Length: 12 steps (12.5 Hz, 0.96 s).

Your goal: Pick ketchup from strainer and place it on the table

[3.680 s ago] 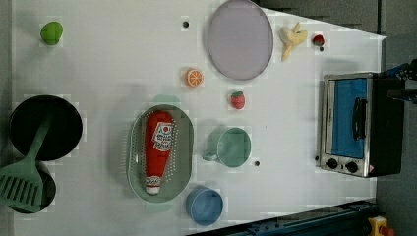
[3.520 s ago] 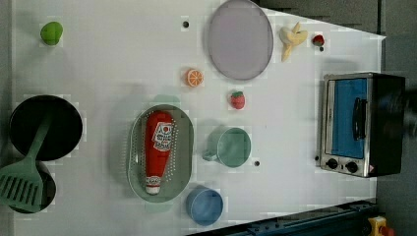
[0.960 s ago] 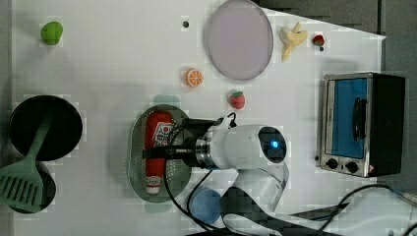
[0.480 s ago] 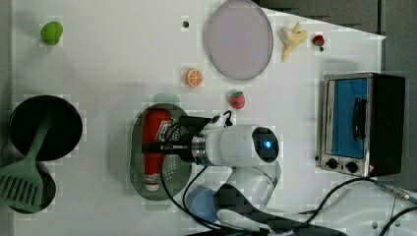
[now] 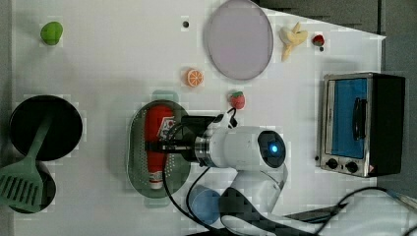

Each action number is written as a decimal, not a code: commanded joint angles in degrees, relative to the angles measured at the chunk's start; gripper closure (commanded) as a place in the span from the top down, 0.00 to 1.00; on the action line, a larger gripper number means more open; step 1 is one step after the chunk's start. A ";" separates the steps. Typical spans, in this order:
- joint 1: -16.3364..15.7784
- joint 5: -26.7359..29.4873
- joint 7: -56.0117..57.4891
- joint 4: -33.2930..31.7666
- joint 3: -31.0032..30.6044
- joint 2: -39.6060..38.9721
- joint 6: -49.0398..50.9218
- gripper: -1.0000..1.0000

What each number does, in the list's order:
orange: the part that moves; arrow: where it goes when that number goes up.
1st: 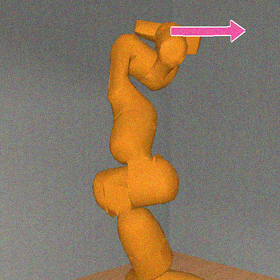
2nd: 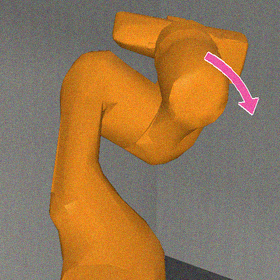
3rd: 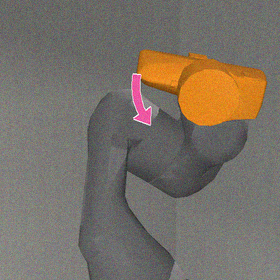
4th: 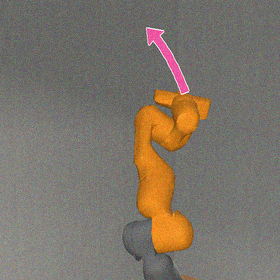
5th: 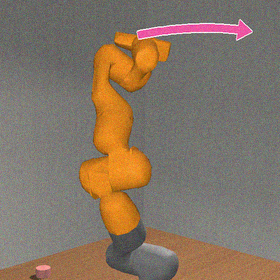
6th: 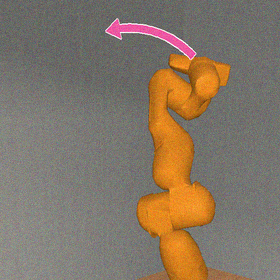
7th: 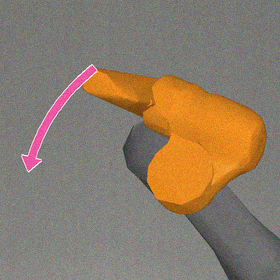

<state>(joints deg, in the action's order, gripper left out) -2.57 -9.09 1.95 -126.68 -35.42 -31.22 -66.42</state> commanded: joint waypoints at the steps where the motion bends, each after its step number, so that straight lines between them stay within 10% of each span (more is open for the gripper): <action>1: 0.79 2.23 -2.74 1.64 -1.49 10.96 8.08 0.58; 5: 4.33 12.89 -2.33 7.13 -0.60 20.89 26.27 0.58; 12: 9.94 12.98 11.37 12.24 12.22 24.10 34.90 0.58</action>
<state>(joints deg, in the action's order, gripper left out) 3.39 3.99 7.88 -113.47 -26.28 -5.02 -32.40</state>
